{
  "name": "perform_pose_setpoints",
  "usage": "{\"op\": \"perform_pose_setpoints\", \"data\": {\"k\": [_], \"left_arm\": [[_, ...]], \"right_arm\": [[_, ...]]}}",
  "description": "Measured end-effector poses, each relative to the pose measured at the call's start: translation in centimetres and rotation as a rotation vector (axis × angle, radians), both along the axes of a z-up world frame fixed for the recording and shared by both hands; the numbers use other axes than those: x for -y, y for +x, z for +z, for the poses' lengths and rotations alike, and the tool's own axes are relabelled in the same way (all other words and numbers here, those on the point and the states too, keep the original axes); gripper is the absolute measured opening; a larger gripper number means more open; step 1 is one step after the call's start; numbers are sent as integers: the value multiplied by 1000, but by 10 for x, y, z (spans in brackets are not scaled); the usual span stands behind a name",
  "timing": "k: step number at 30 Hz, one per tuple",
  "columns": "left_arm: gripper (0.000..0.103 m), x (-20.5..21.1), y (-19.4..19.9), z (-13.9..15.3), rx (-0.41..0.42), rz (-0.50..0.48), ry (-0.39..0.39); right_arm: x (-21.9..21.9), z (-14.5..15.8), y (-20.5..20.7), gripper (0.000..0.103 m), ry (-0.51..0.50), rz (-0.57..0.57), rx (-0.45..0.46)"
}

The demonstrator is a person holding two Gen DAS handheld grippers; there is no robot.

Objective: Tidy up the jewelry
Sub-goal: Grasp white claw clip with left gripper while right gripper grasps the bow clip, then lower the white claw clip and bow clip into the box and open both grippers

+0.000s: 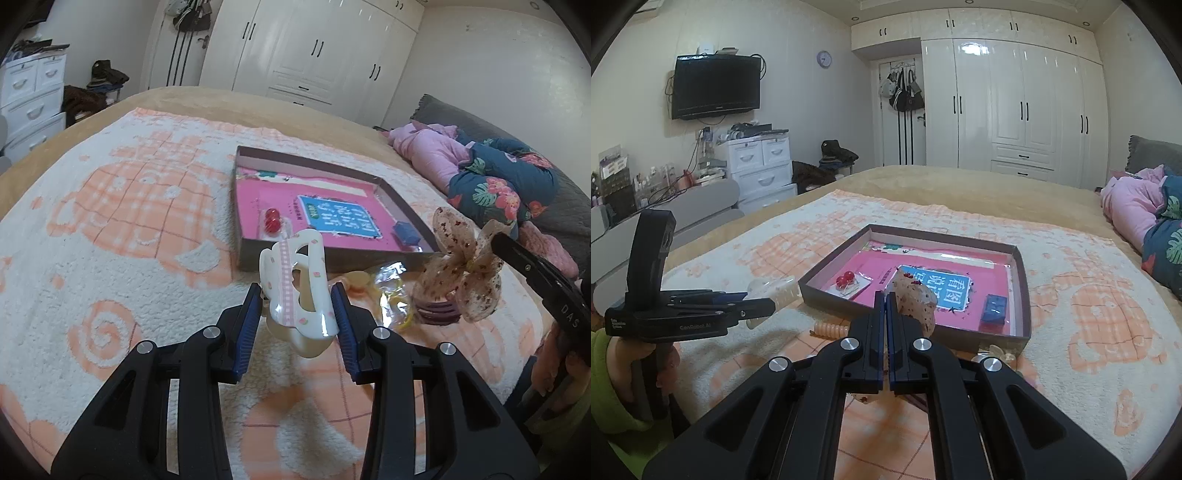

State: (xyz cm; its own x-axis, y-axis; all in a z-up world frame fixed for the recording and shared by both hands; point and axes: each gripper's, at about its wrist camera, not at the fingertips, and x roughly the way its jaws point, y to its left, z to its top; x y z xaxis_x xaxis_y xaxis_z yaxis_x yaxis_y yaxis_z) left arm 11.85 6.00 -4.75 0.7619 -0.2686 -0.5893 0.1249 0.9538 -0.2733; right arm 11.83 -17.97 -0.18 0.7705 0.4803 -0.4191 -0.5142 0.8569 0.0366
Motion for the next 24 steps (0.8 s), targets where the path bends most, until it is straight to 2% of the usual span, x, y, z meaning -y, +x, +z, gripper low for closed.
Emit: {"op": "perform_pose_setpoints", "data": {"k": [13, 24], "left_arm": [[30, 21, 17, 11, 23, -48, 5], [30, 41, 55, 19, 43, -87, 14]], "right_arm": [[27, 4, 6, 2, 12, -74, 14], [46, 9, 31, 2, 9, -147, 32]]}}
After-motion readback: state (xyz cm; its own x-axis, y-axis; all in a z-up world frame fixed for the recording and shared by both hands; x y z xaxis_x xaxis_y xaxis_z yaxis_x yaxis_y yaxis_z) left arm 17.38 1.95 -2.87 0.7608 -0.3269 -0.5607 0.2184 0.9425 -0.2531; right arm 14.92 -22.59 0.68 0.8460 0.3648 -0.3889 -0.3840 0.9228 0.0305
